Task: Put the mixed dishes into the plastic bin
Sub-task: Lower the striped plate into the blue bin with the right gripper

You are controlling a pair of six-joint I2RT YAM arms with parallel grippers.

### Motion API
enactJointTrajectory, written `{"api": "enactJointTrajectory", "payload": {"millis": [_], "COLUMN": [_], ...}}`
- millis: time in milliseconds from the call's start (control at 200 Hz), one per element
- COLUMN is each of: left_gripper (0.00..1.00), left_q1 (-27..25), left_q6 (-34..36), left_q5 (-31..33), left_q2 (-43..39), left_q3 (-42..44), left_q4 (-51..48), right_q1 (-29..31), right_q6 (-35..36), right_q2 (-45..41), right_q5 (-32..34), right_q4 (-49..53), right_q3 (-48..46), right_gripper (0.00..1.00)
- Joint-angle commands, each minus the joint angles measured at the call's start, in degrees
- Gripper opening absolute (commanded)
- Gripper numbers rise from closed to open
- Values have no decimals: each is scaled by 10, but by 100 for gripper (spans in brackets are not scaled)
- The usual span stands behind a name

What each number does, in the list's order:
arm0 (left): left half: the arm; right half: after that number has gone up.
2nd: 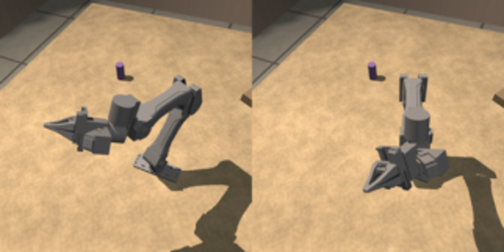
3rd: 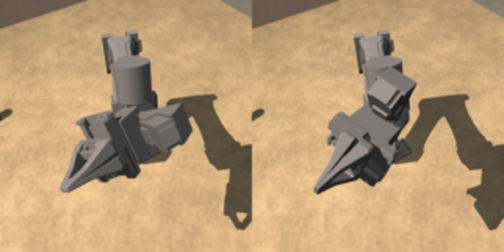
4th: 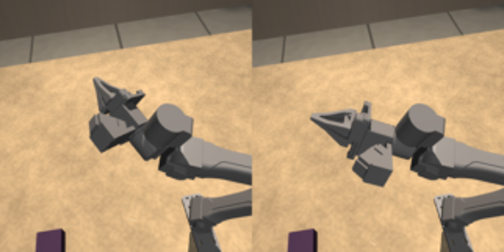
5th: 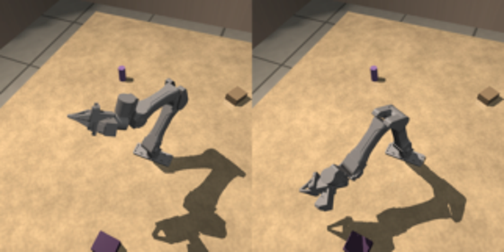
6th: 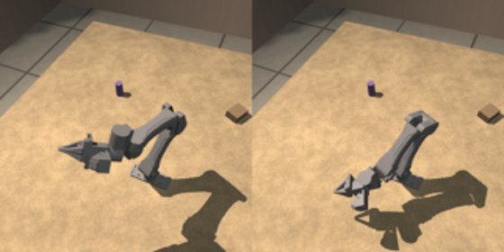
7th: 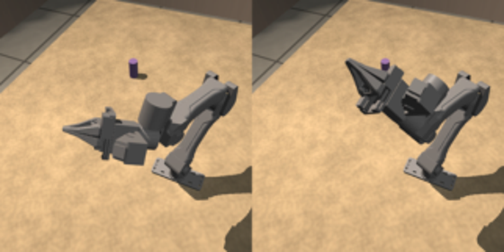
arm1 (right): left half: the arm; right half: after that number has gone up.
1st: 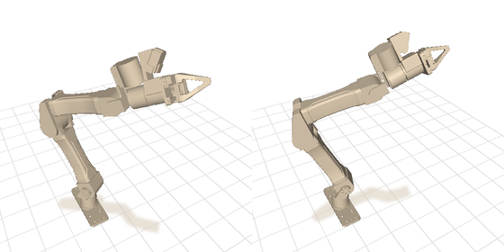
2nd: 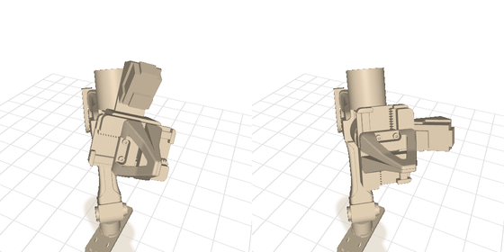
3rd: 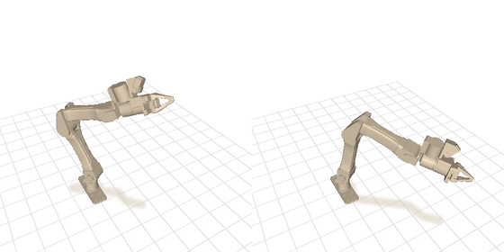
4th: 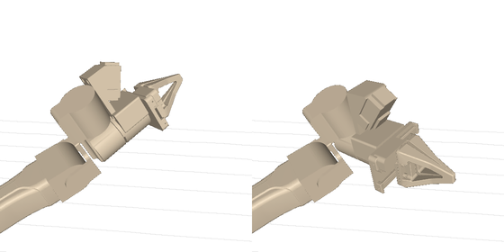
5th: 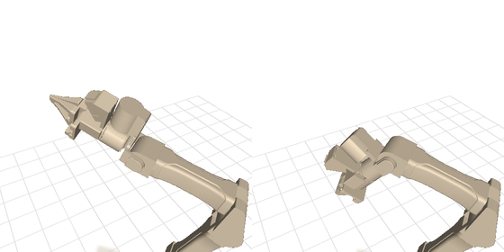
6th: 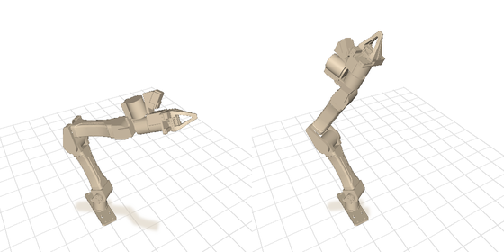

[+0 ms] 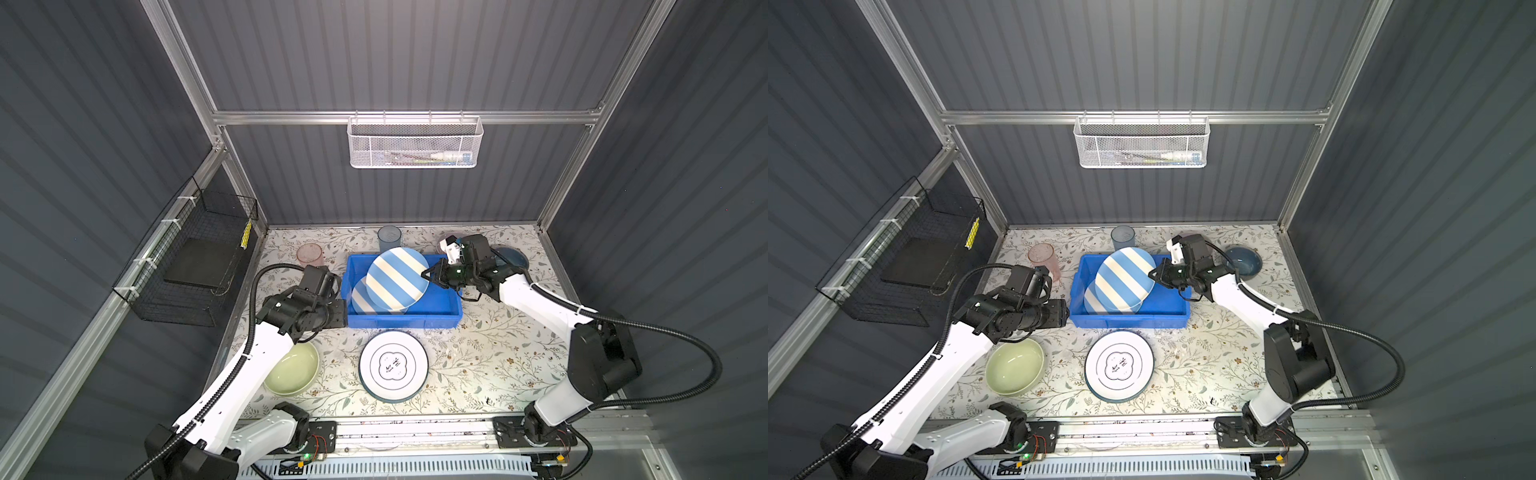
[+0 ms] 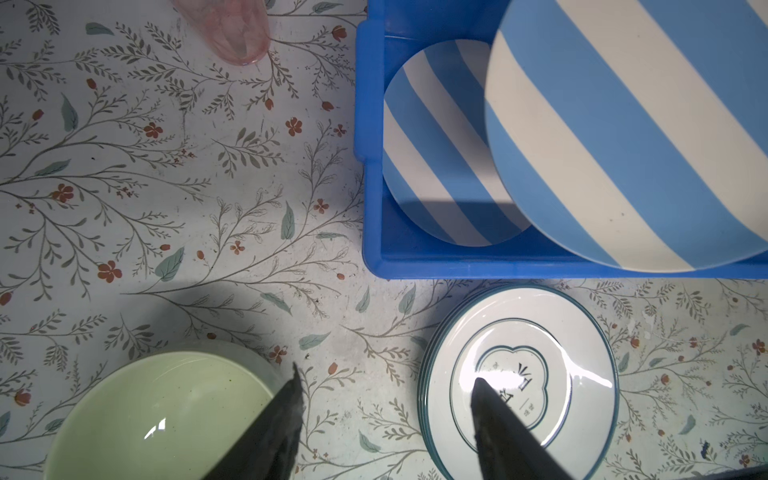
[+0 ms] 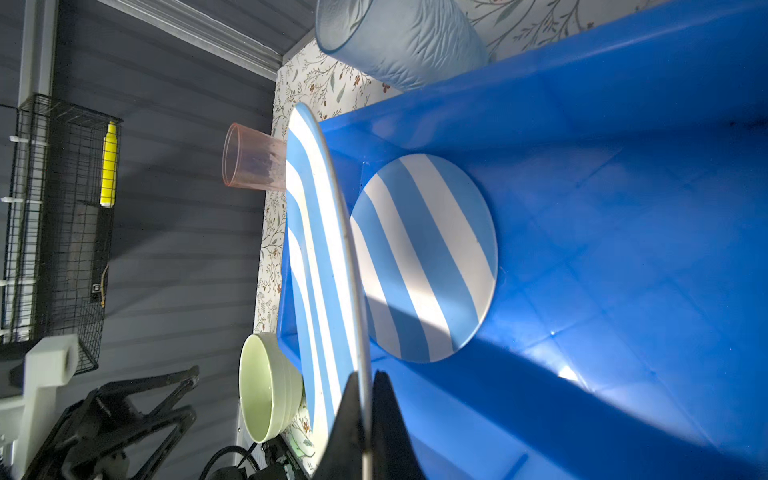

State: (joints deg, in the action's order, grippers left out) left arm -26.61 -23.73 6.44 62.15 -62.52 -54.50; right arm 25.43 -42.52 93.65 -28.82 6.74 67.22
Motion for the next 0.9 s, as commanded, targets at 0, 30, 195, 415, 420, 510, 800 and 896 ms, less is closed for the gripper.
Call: {"api": "enactJointTrajectory", "payload": {"millis": [0,30,195,415,420,510,800,896], "left_gripper": [70,71,74,75,75,75,77,77], "left_q1": [3,4,3,3,4,4,4,4], "left_q6": [10,11,11,10,9,10,10,8], "left_q5": [-19,-25,-34,-40,-40,-36,-26,-26], "left_q2": [-22,-28,-44,-45,-45,-51,-67,-72], "left_q3": [4,6,6,6,6,4,5,6], "left_q4": [-17,-13,-10,-12,-13,-18,-29,-31], "right_q1": [0,1,6,16,16,22,36,38], "right_q6": [-20,-22,-28,-32,-32,-37,-60,-60], "right_q2": [20,28,73,132,133,153,207,216], "right_q5": [-28,-29,-39,-46,-46,-54,-31,-23], "right_q4": [-66,-72,-87,-101,-101,-115,-152,-150], "right_q3": [22,25,42,62,63,66,71,71], "right_gripper": [5,5,5,5,5,6,7,10]}}
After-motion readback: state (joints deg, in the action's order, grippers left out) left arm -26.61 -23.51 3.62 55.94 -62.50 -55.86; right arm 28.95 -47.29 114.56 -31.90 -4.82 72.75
